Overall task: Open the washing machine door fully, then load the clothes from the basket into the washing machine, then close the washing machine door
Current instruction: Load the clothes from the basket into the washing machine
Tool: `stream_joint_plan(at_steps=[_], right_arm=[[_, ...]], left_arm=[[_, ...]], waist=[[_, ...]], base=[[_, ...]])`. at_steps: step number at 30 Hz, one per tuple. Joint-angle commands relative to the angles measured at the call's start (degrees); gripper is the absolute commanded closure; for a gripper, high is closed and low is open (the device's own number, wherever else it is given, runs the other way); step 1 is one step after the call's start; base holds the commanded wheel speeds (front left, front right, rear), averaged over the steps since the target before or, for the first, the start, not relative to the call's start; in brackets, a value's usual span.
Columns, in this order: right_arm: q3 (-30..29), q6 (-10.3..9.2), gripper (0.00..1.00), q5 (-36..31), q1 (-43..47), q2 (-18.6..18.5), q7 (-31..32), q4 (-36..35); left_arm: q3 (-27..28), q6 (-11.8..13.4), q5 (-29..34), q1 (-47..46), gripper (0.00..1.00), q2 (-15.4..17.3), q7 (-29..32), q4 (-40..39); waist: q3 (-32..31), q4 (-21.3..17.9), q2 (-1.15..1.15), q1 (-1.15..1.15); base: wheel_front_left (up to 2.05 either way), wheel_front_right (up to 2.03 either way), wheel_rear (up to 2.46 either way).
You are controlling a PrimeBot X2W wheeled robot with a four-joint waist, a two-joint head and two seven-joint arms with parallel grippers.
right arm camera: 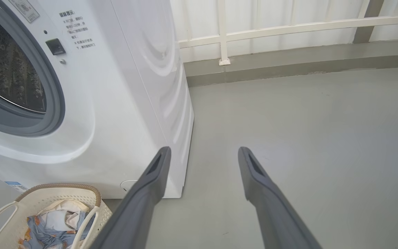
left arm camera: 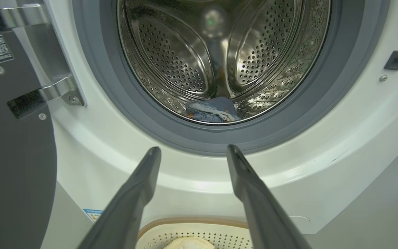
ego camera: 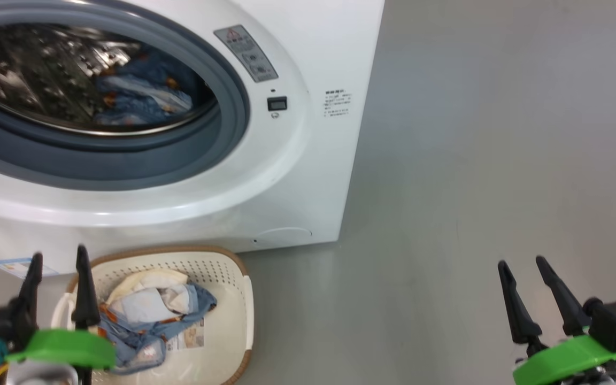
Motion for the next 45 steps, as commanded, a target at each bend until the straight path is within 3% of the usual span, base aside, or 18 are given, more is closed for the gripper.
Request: stream_joint_plan(at_steps=[1, 18, 34, 45], right_arm=[[0.9, 0.09, 0.00, 0.3, 1.3, -1.0, -0.3, -1.2], [-0.7, 0.09, 0.00, 0.7, 5.2, -1.3, -0.3, -1.8], [-1.3, 0.09, 0.00, 0.3, 4.5, -0.3, -0.3, -2.4], [-0.8, 0.09, 0.00, -0.1, 1.7, 0.1, -0.3, -3.2]], left_arm=[[1.8, -0.2, 0.2, 1.9, 0.00, 1.3, -0.3, -2.8], [3.1, 0.4, -0.5, 14.9, 0.00, -0.5, -0.3, -13.6], [1.6, 0.6, -1.7, 13.6, 0.00, -0.6, -0.3, -12.4], [-1.8, 0.2, -1.6, 9.6, 0.00, -0.6, -0.3, -5.2]], waist=[[-2.0, 0.9, 0.00, 0.00], [-4.9, 1.1, 0.00, 0.00], [-3.4, 2.1, 0.00, 0.00], [0.7, 3.5, 0.00, 0.00]], base=[[0.00, 0.00, 0.00], [0.00, 0.00, 0.00], [0.00, 0.00, 0.00], [0.00, 0.00, 0.00]])
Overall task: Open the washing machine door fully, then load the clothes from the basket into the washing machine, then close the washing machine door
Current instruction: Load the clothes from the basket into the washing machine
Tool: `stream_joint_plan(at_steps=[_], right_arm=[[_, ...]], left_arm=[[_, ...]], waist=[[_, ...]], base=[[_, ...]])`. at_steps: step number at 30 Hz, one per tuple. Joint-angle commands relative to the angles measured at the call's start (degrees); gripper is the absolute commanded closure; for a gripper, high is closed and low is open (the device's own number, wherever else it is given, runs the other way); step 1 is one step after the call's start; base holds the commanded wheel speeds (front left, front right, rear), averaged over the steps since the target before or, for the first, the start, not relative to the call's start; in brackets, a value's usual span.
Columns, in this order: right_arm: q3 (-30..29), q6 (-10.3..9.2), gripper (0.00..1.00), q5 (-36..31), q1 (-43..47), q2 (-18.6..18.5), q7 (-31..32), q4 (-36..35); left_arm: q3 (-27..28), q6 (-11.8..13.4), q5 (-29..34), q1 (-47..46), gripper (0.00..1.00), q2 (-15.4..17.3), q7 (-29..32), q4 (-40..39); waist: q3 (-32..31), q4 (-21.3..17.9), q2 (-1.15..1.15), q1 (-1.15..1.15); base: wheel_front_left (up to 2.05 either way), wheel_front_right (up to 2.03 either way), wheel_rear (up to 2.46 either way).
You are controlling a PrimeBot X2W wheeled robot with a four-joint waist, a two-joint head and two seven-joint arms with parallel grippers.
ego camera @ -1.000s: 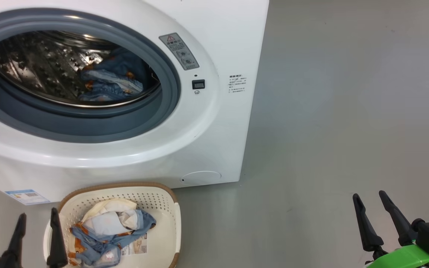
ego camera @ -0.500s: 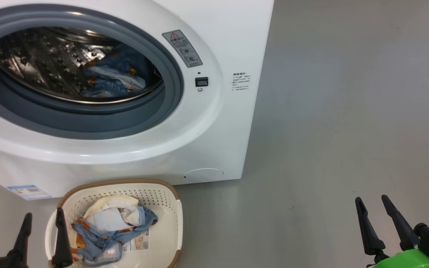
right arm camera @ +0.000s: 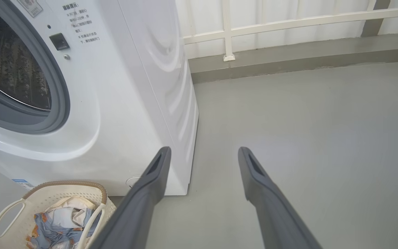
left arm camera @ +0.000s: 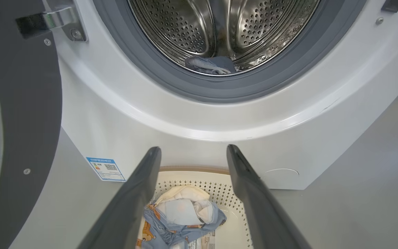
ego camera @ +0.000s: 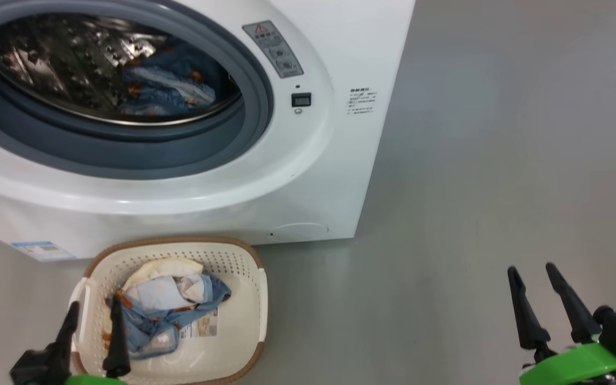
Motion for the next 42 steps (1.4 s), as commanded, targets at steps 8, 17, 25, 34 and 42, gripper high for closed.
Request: stream_joint_plan(at_steps=[8, 17, 25, 34, 42], right_arm=[[2.0, 0.09, 0.00, -0.6, -4.9, -0.6, -0.3, -2.0], [3.1, 0.09, 0.00, -1.3, -9.3, 0.5, -0.3, -2.9], [4.3, 0.09, 0.00, -1.6, -12.2, 0.6, -0.3, -3.1], [5.8, 0.09, 0.00, -1.9, -14.8, 0.7, -0.3, -3.8], [6.4, 0.09, 0.00, -2.3, -16.0, 0.9, -0.3, -4.5]], left_arm=[[-0.5, -0.2, -0.6, -7.4, 0.00, 1.2, -0.3, 9.9], [-5.9, -0.2, -2.4, -17.0, 0.00, 3.5, -0.3, 24.8], [-10.5, -0.2, -4.6, -24.5, 0.00, 5.2, -0.3, 34.5], [-15.2, -0.2, -6.8, -32.4, 0.00, 6.9, -0.3, 43.3], [-17.6, -0.2, -8.6, -37.0, 0.00, 8.6, -0.3, 45.8]], waist=[[6.3, 0.9, 0.00, 0.00], [13.2, 0.2, 0.00, 0.00], [17.9, -0.9, 0.00, 0.00], [23.5, -2.3, 0.00, 0.00], [28.4, -2.8, 0.00, 0.00]], base=[[0.00, 0.00, 0.00], [0.00, 0.00, 0.00], [0.00, 0.00, 0.00], [0.00, 0.00, 0.00], [0.00, 0.00, 0.00]])
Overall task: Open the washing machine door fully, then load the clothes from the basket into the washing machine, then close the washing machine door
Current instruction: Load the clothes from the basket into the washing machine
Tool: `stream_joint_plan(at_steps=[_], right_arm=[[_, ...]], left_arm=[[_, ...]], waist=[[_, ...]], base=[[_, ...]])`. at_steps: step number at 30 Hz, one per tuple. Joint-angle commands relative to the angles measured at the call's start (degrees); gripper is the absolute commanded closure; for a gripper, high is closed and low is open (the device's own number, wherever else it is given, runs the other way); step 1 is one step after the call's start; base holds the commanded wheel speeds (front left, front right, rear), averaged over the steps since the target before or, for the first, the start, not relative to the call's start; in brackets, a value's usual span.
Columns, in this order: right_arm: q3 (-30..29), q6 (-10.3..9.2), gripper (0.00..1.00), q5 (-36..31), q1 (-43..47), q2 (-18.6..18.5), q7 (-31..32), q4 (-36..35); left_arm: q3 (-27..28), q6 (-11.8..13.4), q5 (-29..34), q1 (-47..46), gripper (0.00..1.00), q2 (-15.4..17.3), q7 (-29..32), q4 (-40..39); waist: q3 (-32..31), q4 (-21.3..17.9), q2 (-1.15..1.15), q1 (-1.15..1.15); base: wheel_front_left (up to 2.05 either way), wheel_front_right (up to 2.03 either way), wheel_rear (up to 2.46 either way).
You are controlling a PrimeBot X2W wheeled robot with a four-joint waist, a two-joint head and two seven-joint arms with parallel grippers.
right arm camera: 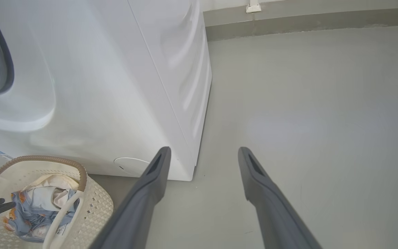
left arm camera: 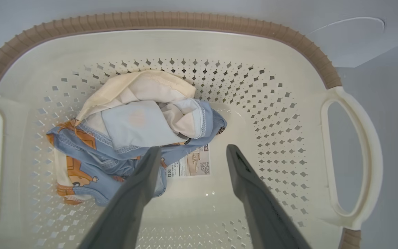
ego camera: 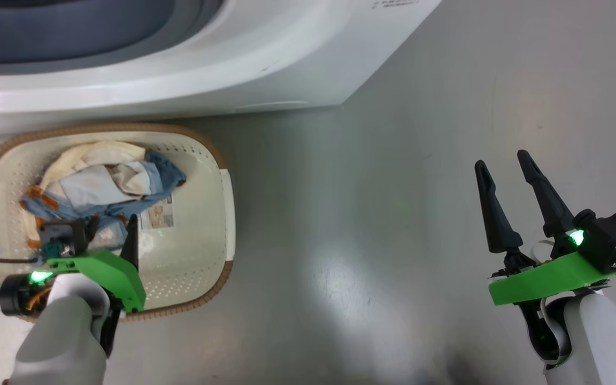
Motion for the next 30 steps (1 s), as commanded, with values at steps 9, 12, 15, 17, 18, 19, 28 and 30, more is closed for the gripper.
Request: stream_joint_plan(at_steps=[9, 12, 15, 17, 18, 19, 28, 30], right_arm=[[2.2, 0.09, 0.00, -1.0, -1.5, 0.5, -0.3, -2.3], [2.5, 0.09, 0.00, -1.1, -2.1, 0.6, -0.3, -2.9], [2.8, 0.09, 0.00, -1.1, -2.6, 0.8, -0.3, -3.1], [2.8, 0.09, 0.00, -1.2, -2.8, 0.9, -0.3, -3.2], [2.8, 0.09, 0.00, -1.2, -2.9, 0.9, -0.3, -3.3], [2.8, 0.09, 0.00, -1.2, -2.9, 1.0, -0.3, -3.5], [2.9, 0.09, 0.00, -1.5, -3.1, 1.2, -0.3, -4.6], [2.9, 0.09, 0.00, -1.6, -3.2, 1.2, -0.3, -4.9]], left_arm=[[-0.9, -0.2, -1.7, -5.3, 0.00, 4.4, -0.4, 4.1], [-1.2, -0.2, -2.1, -6.9, 0.00, 5.2, -0.4, 5.1], [-1.1, -0.2, -2.7, -9.0, 0.00, 6.0, -0.4, 6.5], [-1.0, -0.2, -3.0, -9.9, 0.00, 6.2, -0.4, 7.0], [-0.9, -0.2, -3.1, -10.3, 0.00, 6.3, -0.4, 7.2], [-0.9, -0.2, -3.2, -10.7, 0.00, 6.5, -0.4, 7.4], [-0.7, -0.1, -4.0, -13.1, 0.00, 7.9, -0.2, 8.8], [-0.7, 0.0, -4.2, -13.7, 0.00, 8.2, 0.0, 9.0]], waist=[[6.6, -0.9, 0.00, 0.00], [8.0, -1.2, 0.00, 0.00], [9.5, -1.7, 0.00, 0.00], [10.1, -1.9, 0.00, 0.00], [10.4, -2.1, 0.00, 0.00], [10.7, -2.2, 0.00, 0.00], [12.8, -3.4, 0.00, 0.00], [13.2, -3.6, 0.00, 0.00]], base=[[0.00, 0.00, 0.00], [0.00, 0.00, 0.00], [0.00, 0.00, 0.00], [0.00, 0.00, 0.00], [0.00, 0.00, 0.00], [0.00, 0.00, 0.00], [0.00, 0.00, 0.00], [0.00, 0.00, 0.00]])
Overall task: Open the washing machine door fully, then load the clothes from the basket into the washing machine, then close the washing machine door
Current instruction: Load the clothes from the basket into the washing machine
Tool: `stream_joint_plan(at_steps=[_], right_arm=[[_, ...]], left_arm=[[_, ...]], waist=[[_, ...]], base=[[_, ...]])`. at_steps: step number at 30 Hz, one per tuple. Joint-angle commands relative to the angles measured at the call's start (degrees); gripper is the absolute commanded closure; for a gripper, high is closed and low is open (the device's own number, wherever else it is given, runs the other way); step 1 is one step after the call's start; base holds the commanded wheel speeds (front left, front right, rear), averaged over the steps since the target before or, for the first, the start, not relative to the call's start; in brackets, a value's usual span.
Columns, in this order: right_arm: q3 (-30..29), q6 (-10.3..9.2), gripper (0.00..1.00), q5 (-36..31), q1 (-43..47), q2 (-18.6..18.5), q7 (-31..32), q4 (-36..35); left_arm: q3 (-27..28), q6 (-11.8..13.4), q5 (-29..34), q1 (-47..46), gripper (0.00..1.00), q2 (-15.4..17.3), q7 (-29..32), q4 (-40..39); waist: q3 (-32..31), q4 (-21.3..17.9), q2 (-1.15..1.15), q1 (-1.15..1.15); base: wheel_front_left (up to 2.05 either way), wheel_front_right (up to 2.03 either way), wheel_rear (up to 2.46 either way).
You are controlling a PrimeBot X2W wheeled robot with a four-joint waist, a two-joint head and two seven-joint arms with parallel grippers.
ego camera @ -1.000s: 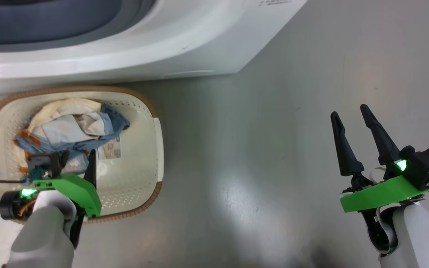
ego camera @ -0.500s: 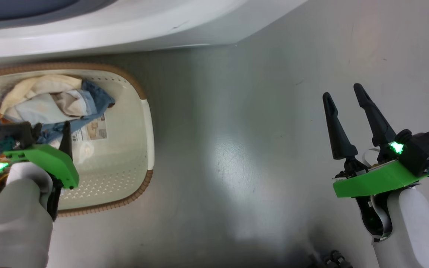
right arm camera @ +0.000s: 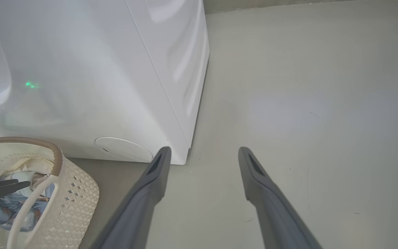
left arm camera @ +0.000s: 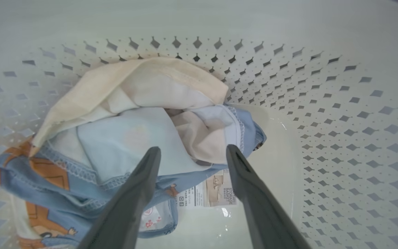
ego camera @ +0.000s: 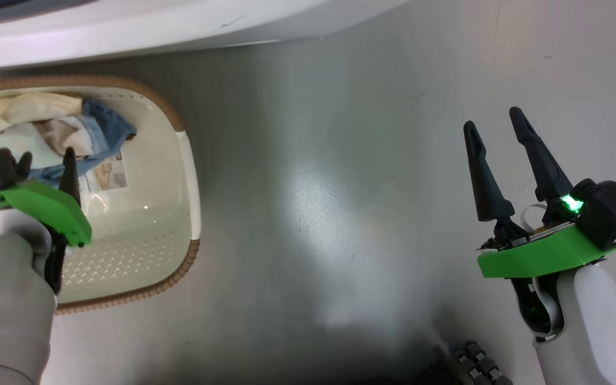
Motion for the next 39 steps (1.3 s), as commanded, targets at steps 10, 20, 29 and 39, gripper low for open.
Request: stream_joint_plan(at_steps=[10, 20, 29, 39], right_arm=[[1.6, 0.09, 0.00, -0.9, 1.2, 0.3, -0.3, -2.2], [2.4, 0.09, 0.00, -1.1, 1.3, 0.0, -0.3, -3.3], [3.1, 0.09, 0.00, -1.3, 1.9, -0.5, -0.3, -4.2], [3.5, 0.09, 0.00, -1.4, 2.6, -1.0, -0.3, -5.0]], left_arm=[[1.0, 1.1, -0.9, -0.3, 0.00, 4.2, 0.7, 0.4], [0.8, 2.1, -1.6, -0.7, 0.00, 5.2, 1.6, 0.5], [0.7, 3.1, -2.4, -0.7, 0.00, 5.2, 2.6, 0.5], [0.7, 3.8, -3.4, -0.2, 0.95, 5.2, 3.3, 0.5]], waist=[[1.5, -1.1, 0.00, 0.00], [2.0, -1.9, 0.00, 0.00], [2.1, -2.0, 0.00, 0.00], [1.9, -2.1, 0.00, 0.00]], base=[[0.00, 0.00, 0.00], [0.00, 0.00, 0.00], [0.00, 0.00, 0.00], [0.00, 0.00, 0.00]])
